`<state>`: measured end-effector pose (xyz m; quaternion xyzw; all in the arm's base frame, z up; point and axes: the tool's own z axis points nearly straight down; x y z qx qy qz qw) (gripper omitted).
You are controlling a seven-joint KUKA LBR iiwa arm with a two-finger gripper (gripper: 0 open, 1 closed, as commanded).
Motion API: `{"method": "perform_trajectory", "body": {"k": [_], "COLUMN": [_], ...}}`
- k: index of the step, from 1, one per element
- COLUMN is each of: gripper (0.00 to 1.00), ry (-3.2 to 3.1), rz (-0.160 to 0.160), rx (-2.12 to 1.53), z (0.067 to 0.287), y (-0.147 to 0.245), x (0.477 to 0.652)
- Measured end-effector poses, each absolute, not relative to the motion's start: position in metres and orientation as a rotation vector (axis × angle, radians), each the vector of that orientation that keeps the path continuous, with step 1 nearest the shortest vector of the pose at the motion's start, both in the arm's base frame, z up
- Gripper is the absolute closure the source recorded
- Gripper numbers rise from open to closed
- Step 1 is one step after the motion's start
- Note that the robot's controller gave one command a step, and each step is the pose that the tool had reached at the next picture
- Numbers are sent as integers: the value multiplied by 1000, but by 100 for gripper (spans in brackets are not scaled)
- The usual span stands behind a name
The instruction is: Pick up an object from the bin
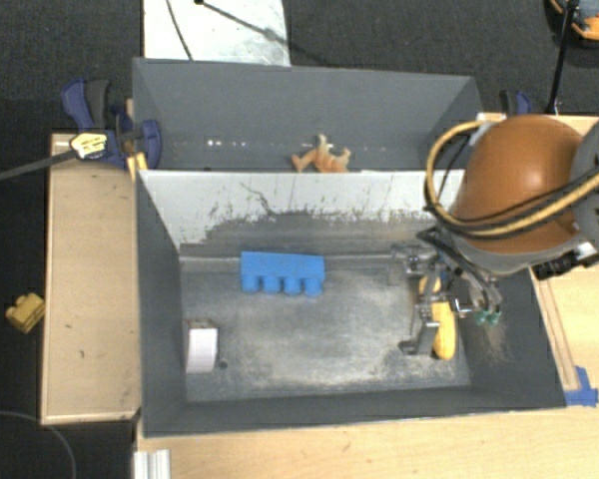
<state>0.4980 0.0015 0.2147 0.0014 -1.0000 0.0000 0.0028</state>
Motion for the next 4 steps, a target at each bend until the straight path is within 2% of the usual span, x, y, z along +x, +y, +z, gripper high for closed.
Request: {"method": "perform_trajectory", "body": {"k": [1,2,3,4], "gripper": [0,0,0,0], "ry": [-3144,-3147,-3121,-3077], "rz": [0,2,-2,3], "rx": [4,132,348,658], "z": [219,134,153,149], "y": [2,-88,-135,-138], "x": [500,532,559,557]}}
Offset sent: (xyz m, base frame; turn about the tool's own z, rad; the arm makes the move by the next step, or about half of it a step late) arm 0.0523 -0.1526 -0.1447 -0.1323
